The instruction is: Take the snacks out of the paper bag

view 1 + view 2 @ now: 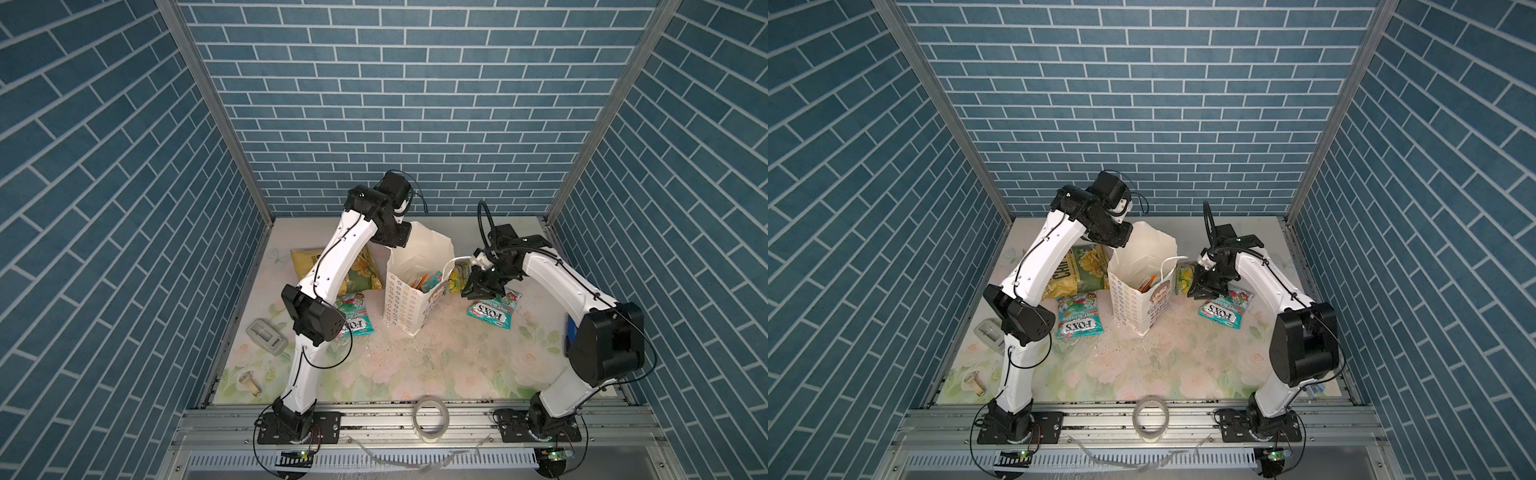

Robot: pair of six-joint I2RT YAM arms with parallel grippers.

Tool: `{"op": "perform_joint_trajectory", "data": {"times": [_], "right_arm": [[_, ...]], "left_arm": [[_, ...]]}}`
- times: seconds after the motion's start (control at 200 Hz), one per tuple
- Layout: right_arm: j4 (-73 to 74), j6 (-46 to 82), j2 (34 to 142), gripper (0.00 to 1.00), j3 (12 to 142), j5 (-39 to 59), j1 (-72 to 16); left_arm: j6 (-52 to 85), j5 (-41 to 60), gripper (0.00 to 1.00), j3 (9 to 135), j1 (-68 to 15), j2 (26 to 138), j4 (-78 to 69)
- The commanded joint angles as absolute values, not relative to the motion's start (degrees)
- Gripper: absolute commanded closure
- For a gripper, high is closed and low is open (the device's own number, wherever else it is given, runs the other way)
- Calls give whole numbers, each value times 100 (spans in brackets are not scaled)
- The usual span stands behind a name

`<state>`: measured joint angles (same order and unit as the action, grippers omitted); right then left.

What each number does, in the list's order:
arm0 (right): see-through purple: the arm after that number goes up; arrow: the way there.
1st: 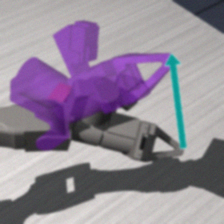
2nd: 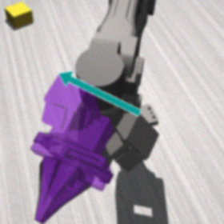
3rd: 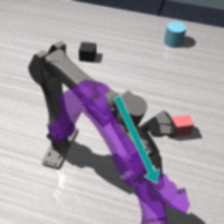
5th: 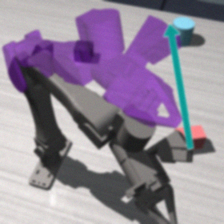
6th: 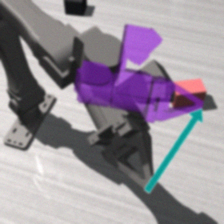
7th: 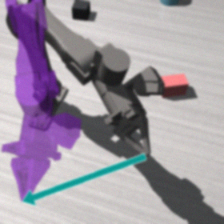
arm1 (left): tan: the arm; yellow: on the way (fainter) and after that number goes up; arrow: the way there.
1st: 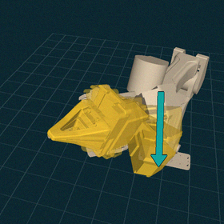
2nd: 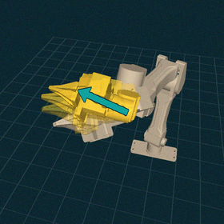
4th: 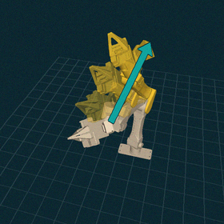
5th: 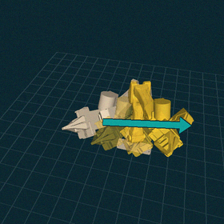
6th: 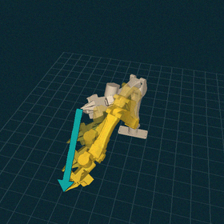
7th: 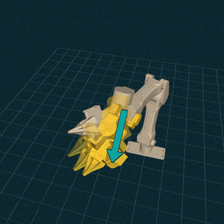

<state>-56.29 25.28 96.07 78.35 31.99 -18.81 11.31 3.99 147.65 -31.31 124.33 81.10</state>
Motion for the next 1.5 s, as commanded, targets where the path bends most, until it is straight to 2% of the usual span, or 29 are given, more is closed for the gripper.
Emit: {"op": "perform_joint_trajectory", "data": {"times": [0.0,0.24,0.485,0.705,0.975,1.195,1.35,1.495], "right_arm": [[-4789,3154,9659,79,7686,3586,-1907],[-3619,4040,10002,81,6907,3981,-2119],[-3504,4286,10650,81,7215,3646,-2518],[-2665,5001,11015,80,7082,3639,-2576],[-1159,6081,11407,80,7001,3634,-2786],[183,7077,11720,80,7018,3299,-2969],[633,7327,11759,80,6992,2846,-3019],[625,7260,11700,79,6879,2982,-3007]], "left_arm": [[985,547,100,14880,-3060,12569,7683],[979,832,100,14888,-3058,12809,7326],[879,896,100,14947,-3050,12964,6966],[837,930,100,15118,-3011,13056,6695],[578,1062,100,15559,-2953,13245,6669],[414,1542,100,15715,-2986,13073,6698],[220,1808,100,15529,-3205,12791,7141],[-168,1684,100,14806,-3623,12478,7392]]}}
